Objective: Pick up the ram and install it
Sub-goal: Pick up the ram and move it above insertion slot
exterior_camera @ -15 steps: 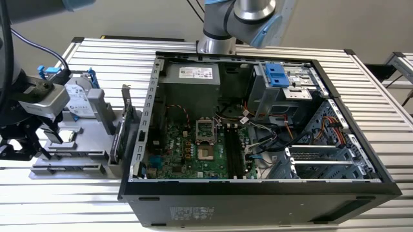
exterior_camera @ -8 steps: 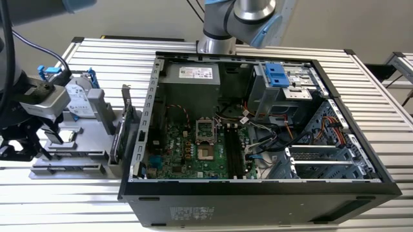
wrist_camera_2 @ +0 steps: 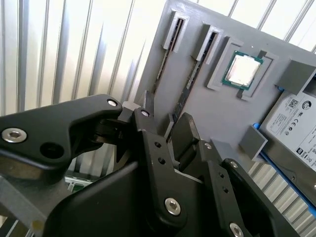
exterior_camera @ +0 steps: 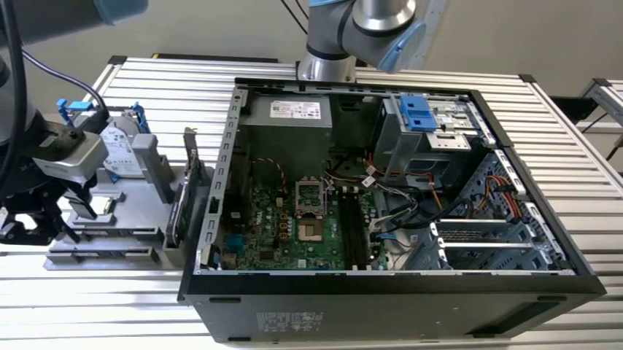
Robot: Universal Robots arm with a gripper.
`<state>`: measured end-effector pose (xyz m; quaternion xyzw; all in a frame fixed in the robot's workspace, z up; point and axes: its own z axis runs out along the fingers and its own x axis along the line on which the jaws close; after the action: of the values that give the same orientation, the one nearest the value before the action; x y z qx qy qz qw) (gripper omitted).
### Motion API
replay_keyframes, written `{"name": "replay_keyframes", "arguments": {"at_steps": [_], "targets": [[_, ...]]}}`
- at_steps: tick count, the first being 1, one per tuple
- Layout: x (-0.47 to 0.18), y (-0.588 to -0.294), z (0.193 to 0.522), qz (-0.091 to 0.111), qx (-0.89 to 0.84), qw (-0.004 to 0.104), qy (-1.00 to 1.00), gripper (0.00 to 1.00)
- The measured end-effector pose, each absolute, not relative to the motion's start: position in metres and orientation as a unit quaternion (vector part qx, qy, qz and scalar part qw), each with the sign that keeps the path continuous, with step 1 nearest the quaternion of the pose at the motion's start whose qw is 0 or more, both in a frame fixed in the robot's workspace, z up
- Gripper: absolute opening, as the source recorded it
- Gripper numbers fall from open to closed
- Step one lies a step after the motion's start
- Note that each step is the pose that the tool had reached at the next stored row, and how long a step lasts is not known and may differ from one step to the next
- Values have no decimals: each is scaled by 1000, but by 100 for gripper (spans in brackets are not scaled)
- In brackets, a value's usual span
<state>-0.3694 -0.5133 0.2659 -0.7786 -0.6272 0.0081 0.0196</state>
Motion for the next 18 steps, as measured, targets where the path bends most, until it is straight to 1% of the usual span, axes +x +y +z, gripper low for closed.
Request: {"name": "replay_keyframes", "arguments": {"at_steps": [18], "targets": [[-369,-513,254,8,-779,20,-627,100]]}}
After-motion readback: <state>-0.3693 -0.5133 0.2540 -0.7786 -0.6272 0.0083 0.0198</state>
